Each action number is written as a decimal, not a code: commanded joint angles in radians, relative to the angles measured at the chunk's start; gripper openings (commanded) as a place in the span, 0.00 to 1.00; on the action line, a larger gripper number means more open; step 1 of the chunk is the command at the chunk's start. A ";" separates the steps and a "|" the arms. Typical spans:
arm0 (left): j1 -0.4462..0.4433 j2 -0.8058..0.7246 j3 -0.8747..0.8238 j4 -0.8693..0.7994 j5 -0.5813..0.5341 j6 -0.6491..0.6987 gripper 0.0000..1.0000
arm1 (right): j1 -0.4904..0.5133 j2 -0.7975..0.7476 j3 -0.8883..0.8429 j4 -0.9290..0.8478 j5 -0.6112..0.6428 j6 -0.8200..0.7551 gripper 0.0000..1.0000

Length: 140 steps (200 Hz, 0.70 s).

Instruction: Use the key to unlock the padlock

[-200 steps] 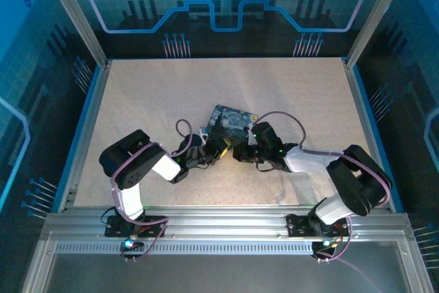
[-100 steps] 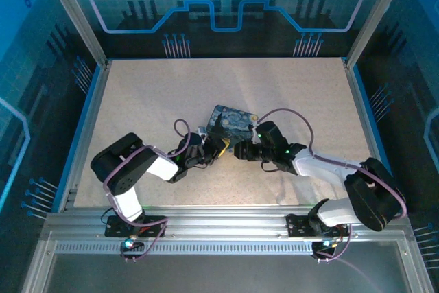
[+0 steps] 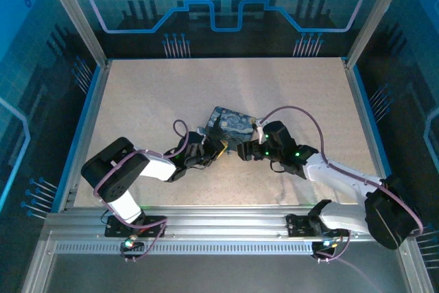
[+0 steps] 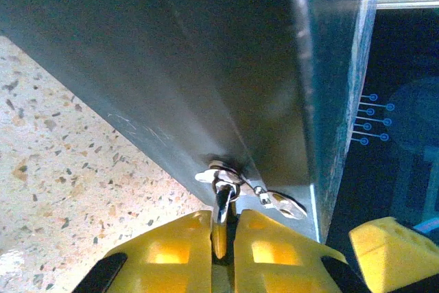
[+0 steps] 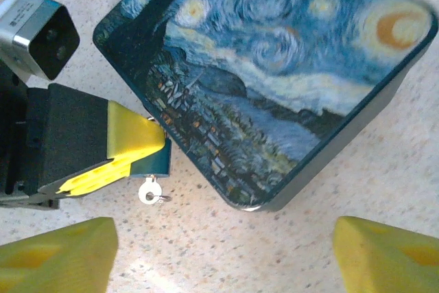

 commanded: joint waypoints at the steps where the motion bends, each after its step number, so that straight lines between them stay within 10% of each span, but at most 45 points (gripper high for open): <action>1: -0.007 -0.038 0.033 -0.026 -0.015 0.030 0.00 | -0.005 -0.060 -0.033 0.045 0.066 -0.126 0.90; 140: -0.008 -0.094 0.085 -0.167 -0.017 0.012 0.00 | 0.069 -0.293 -0.306 0.438 0.089 -0.605 1.00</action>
